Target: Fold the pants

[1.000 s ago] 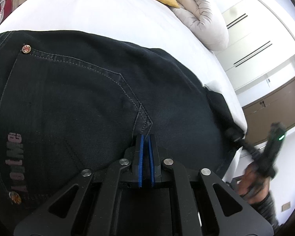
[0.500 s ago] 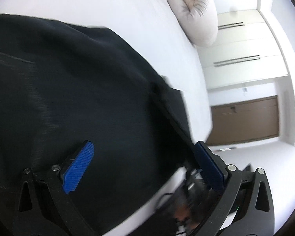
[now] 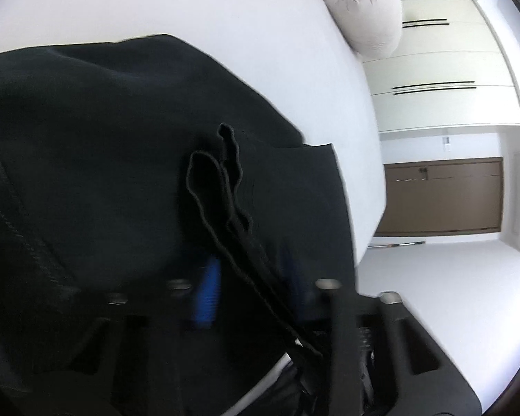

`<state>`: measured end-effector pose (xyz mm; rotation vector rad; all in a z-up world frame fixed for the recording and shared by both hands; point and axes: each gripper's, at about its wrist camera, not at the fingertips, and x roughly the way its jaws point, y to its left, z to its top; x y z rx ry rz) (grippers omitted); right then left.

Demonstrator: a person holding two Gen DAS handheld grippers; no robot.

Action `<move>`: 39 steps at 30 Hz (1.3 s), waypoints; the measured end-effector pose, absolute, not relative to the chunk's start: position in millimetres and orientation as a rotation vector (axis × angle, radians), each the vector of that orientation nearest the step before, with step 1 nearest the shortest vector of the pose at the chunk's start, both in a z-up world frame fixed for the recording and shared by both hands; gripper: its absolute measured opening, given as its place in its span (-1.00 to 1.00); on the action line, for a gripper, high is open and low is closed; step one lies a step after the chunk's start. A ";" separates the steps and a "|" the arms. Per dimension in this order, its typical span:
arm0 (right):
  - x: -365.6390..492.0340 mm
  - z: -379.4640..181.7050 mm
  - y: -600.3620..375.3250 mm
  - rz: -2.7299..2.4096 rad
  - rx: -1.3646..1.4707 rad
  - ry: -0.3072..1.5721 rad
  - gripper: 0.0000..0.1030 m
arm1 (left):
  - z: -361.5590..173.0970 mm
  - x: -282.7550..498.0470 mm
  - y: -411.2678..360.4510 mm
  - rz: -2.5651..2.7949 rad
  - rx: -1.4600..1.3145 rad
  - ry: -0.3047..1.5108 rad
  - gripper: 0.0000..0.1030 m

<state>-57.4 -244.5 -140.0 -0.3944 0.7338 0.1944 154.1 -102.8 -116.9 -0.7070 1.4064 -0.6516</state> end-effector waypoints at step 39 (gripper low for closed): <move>31.0 -127.6 -415.5 0.660 0.410 1.053 -0.31 | -76.6 91.7 -110.7 -0.529 -0.134 1.163 -0.79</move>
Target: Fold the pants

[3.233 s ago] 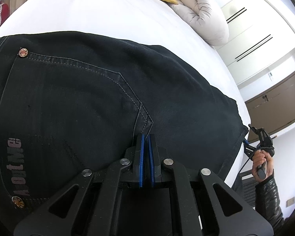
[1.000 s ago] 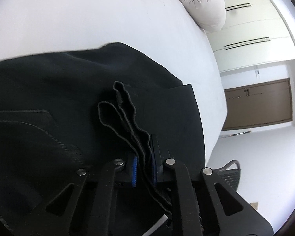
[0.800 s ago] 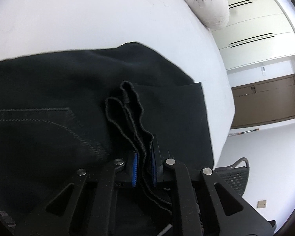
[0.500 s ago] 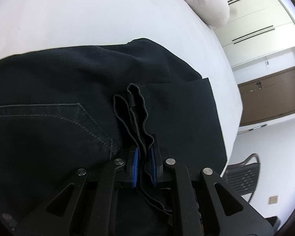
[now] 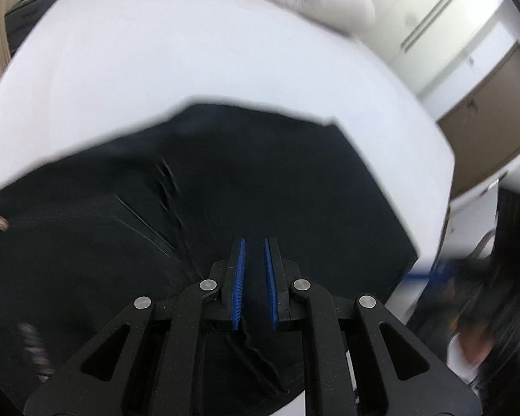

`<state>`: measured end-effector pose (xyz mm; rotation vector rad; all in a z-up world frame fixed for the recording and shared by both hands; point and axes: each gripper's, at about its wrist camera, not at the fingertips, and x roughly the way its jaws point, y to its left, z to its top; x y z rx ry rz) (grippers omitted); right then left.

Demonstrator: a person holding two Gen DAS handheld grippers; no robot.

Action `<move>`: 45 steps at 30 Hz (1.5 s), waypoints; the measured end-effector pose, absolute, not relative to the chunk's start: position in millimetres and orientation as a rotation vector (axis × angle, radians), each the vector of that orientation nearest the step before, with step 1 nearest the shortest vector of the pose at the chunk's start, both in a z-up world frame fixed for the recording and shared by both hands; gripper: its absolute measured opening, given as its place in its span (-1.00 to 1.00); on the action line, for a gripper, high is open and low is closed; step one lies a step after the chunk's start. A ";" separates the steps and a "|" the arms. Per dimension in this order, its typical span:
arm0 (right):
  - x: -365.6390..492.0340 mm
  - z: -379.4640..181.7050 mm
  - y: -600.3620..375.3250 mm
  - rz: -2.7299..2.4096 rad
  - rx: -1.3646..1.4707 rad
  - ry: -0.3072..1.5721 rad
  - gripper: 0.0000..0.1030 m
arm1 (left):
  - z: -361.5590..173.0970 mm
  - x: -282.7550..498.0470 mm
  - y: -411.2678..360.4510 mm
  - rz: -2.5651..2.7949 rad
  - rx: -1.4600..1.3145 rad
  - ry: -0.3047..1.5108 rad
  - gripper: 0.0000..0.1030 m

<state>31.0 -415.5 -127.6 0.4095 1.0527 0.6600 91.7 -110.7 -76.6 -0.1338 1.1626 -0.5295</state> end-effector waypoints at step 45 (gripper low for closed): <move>24.3 -225.2 -504.9 0.494 0.795 1.241 -1.00 | -107.7 61.0 -110.4 -0.521 -0.137 1.123 -0.79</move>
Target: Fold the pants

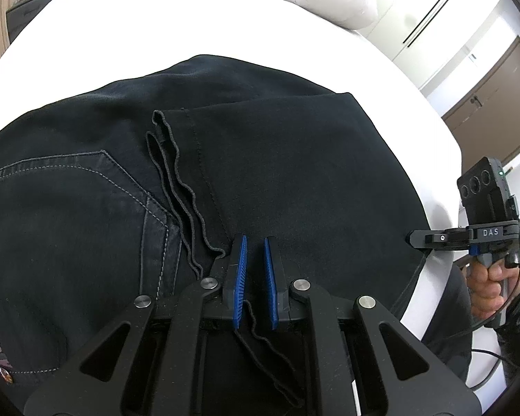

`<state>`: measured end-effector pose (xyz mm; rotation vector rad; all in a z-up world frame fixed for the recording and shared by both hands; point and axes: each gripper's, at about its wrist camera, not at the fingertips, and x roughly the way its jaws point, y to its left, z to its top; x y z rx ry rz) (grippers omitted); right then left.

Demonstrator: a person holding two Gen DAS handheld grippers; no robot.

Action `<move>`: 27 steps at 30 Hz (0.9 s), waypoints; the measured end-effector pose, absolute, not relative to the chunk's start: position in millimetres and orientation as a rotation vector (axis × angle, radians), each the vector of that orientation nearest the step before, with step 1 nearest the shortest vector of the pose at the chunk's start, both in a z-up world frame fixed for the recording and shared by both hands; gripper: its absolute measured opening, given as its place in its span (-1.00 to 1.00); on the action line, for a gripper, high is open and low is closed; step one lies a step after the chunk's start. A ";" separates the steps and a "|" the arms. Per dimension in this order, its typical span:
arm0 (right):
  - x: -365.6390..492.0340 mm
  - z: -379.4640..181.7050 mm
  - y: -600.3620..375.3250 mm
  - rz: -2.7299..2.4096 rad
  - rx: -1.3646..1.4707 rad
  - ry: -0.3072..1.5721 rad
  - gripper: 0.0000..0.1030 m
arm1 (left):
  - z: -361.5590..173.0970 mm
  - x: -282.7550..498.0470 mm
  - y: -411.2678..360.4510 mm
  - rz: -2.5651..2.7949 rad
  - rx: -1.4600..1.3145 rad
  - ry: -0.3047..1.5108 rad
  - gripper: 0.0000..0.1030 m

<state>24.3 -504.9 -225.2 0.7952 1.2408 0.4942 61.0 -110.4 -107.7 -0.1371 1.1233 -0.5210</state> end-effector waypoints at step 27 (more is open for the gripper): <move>10.9 -181.2 -478.3 0.448 0.736 1.074 0.44 | -88.4 -95.1 135.0 -0.031 -0.949 0.881 0.73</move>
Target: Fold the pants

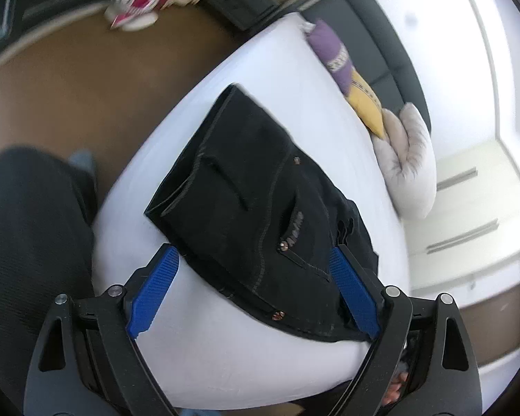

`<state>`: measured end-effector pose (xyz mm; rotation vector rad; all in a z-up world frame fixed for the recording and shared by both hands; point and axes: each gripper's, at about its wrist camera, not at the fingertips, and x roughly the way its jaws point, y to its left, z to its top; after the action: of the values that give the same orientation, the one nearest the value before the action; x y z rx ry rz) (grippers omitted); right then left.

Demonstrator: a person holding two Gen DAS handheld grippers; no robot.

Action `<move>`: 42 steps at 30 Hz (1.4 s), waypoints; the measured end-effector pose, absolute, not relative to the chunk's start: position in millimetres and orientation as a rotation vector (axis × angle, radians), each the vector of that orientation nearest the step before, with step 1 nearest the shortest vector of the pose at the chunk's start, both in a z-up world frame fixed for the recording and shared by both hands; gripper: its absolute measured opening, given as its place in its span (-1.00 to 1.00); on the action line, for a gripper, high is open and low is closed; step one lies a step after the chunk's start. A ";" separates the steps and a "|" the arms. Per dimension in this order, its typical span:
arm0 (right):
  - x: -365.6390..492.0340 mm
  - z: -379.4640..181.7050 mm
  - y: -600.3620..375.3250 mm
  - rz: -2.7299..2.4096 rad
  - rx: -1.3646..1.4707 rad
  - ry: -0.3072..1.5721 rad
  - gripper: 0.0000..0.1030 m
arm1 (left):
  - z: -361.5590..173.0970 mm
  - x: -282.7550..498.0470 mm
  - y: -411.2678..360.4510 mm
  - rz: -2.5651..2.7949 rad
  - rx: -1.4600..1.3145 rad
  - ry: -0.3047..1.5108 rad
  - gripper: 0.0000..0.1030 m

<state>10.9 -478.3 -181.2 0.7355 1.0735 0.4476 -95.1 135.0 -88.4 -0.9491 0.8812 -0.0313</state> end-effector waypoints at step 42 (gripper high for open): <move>115.7 -198.7 -309.4 0.509 0.393 1.368 -0.39 | -52.0 -39.3 126.4 -0.037 -0.652 0.819 -0.65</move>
<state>115.7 -309.4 -198.7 0.3928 1.3681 0.5091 -39.3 126.4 -52.0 -0.6517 0.8189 -0.0375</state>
